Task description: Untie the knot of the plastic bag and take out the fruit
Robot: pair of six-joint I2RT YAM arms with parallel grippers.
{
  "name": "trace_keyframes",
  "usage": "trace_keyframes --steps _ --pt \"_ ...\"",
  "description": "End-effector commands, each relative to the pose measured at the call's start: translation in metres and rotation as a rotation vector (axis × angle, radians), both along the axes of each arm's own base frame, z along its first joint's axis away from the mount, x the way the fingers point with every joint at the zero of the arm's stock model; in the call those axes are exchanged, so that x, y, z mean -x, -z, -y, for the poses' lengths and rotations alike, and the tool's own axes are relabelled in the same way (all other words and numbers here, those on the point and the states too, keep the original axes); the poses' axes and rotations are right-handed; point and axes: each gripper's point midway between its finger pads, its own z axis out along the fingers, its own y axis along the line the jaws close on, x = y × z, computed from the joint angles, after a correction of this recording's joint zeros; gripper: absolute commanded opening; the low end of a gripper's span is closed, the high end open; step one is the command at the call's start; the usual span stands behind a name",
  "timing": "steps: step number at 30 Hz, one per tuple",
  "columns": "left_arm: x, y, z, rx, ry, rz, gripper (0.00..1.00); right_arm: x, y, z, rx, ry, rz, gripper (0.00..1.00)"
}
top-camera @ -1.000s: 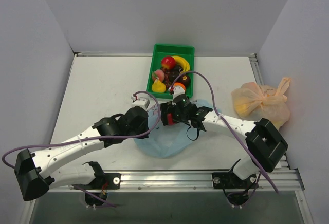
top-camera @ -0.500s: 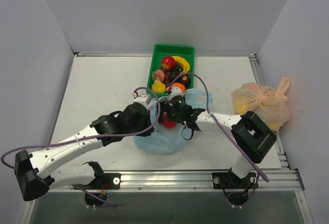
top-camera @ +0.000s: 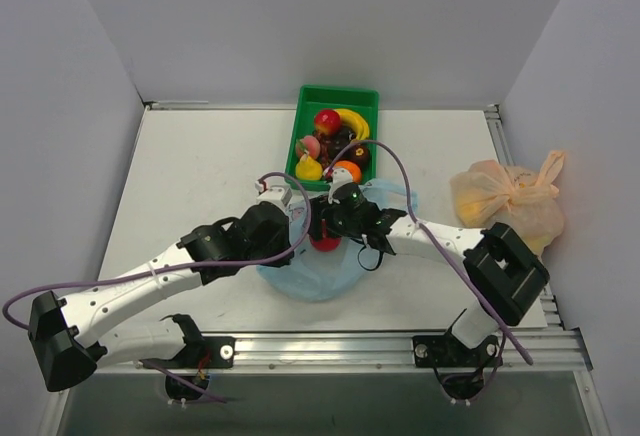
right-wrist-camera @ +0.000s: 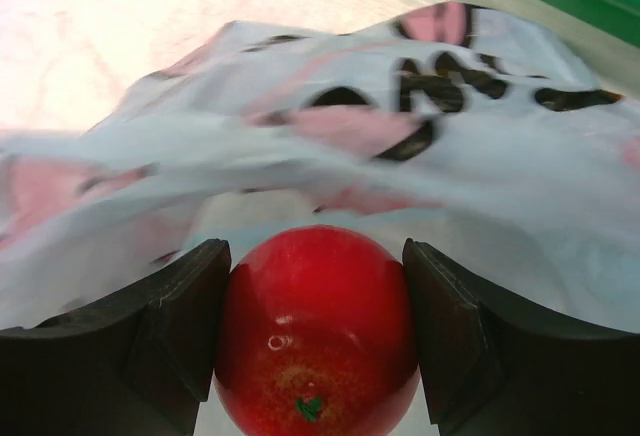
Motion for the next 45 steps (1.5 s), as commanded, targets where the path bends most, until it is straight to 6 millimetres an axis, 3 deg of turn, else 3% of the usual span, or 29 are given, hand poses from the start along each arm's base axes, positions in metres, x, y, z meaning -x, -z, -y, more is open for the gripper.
trace_keyframes --steps 1,3,7,11,12,14,15,16,18,20,21,22,23,24,25,26,27,30,35,36,38,39,41,45 --pt "-0.011 -0.006 -0.011 -0.025 -0.023 0.035 0.00 0.014 -0.060 -0.016 -0.085 -0.149 0.048 0.15" --pt "-0.017 -0.008 -0.021 -0.026 -0.049 0.036 0.00 0.025 -0.081 -0.023 -0.121 -0.233 0.049 0.13" --pt "-0.027 -0.007 -0.040 -0.041 -0.078 0.030 0.00 0.044 -0.119 -0.019 -0.179 -0.333 0.041 0.08" --pt "-0.027 -0.005 -0.052 -0.069 -0.076 0.017 0.00 0.036 -0.171 -0.012 -0.289 -0.366 0.072 0.06" --pt "-0.024 -0.003 -0.053 -0.073 -0.067 0.006 0.00 0.021 -0.194 -0.005 -0.316 -0.342 0.117 0.07" --pt "-0.017 0.000 -0.049 -0.056 -0.033 -0.021 0.00 0.001 -0.216 0.002 -0.324 -0.319 0.180 0.08" --pt "-0.014 0.001 -0.047 -0.048 -0.020 -0.032 0.00 -0.019 -0.216 0.011 -0.309 -0.281 0.195 0.08" --pt "-0.010 0.003 -0.046 -0.042 -0.008 -0.045 0.00 -0.033 -0.230 0.016 -0.295 -0.249 0.223 0.08" --pt "-0.003 0.004 -0.041 -0.017 0.028 -0.072 0.00 -0.063 -0.225 0.020 -0.252 -0.214 0.246 0.08" --pt "0.003 0.005 -0.040 -0.002 0.045 -0.084 0.00 -0.093 -0.237 0.028 -0.225 -0.160 0.298 0.09" --pt "0.006 0.004 -0.037 0.013 0.064 -0.094 0.00 -0.111 -0.221 0.025 -0.199 -0.148 0.280 0.09" --pt "0.008 0.005 -0.037 0.017 0.072 -0.096 0.00 -0.124 -0.218 0.028 -0.189 -0.129 0.284 0.09" --pt "0.010 0.005 -0.038 0.021 0.079 -0.095 0.00 -0.139 -0.230 0.027 -0.191 -0.112 0.320 0.09" --pt "0.012 0.006 -0.038 0.019 0.089 -0.098 0.00 -0.156 -0.209 0.024 -0.160 -0.104 0.297 0.10" --pt "0.014 0.005 -0.039 0.021 0.101 -0.092 0.00 -0.167 -0.205 0.025 -0.151 -0.090 0.299 0.11" --pt "0.014 0.008 -0.041 0.014 0.097 -0.093 0.00 -0.182 -0.216 0.022 -0.159 -0.080 0.343 0.11" --pt "0.015 0.010 -0.042 0.011 0.097 -0.090 0.00 -0.196 -0.196 0.017 -0.144 -0.077 0.323 0.12" --pt "0.015 0.013 -0.044 0.014 0.096 -0.080 0.00 -0.225 -0.170 0.006 -0.138 -0.075 0.292 0.13" --pt "0.013 0.020 -0.044 0.013 0.089 -0.078 0.00 -0.244 -0.124 -0.008 -0.142 -0.072 0.219 0.13" --pt "0.012 0.020 -0.044 0.014 0.090 -0.074 0.00 -0.247 -0.107 -0.010 -0.132 -0.071 0.197 0.14" --pt "0.010 0.022 -0.043 0.004 0.091 -0.073 0.00 -0.256 -0.101 -0.010 -0.123 -0.056 0.200 0.16" --pt "0.010 0.023 -0.044 0.000 0.089 -0.078 0.00 -0.260 -0.086 -0.010 -0.112 -0.047 0.184 0.24" --pt "0.010 0.025 -0.044 -0.007 0.088 -0.080 0.00 -0.270 -0.085 -0.009 -0.104 -0.024 0.197 0.35" --pt "0.008 0.026 -0.047 -0.011 0.071 -0.074 0.00 -0.277 -0.075 -0.008 -0.092 0.002 0.190 0.71"
